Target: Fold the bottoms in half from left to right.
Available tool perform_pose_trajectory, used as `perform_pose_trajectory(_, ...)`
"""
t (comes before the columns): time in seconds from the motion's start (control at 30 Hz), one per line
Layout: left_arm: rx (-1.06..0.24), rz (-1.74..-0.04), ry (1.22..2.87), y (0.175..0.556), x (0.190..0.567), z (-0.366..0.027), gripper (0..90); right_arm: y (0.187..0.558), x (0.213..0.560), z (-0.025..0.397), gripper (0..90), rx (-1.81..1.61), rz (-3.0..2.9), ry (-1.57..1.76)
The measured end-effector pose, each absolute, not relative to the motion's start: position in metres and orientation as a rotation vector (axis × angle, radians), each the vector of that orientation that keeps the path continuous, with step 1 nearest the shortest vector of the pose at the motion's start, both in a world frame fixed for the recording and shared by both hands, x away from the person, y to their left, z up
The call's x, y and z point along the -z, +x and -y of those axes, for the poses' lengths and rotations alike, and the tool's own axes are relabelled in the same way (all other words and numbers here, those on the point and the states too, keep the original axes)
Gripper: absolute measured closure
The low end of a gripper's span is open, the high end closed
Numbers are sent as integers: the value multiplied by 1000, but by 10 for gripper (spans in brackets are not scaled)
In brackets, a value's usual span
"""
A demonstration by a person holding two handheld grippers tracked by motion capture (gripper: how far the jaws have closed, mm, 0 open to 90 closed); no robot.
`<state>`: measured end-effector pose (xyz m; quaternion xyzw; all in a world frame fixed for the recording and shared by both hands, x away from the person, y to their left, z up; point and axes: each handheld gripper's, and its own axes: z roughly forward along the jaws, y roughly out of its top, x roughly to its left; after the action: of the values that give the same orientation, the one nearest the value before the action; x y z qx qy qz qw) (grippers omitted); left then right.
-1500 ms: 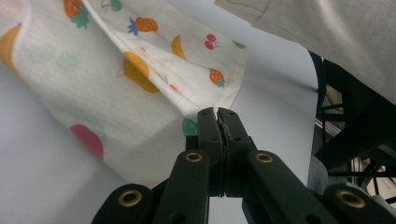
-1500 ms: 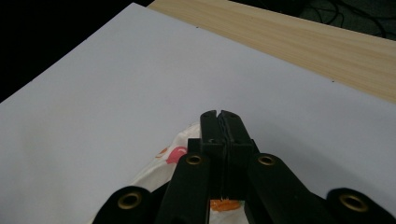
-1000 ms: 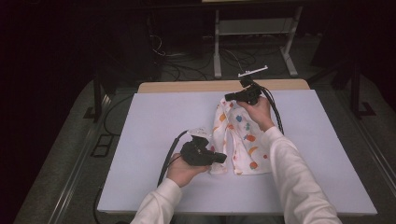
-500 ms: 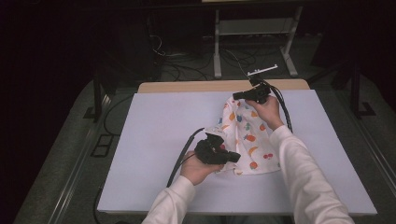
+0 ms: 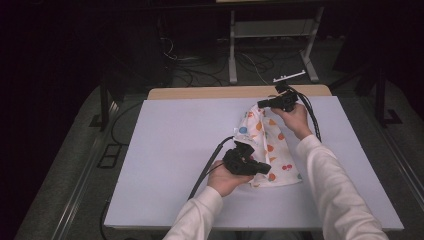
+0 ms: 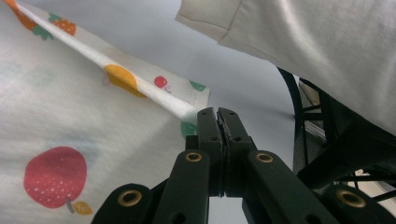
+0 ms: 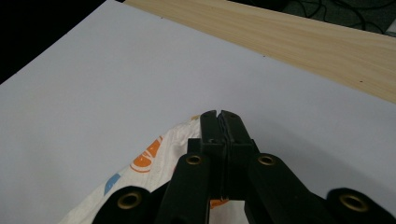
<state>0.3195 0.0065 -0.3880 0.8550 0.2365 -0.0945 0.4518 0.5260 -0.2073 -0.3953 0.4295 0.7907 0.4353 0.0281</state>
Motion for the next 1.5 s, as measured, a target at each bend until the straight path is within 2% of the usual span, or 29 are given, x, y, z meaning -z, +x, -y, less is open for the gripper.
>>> perform_pose_trajectory(0.73,291,-598,2103,324,413,26,884,531,418,224,882,-1342,-2463,1296)
perform_pose_trajectory(1.5,335,-602,2130,329,429,64,882,529,427,233,877,-1341,-2480,1298)
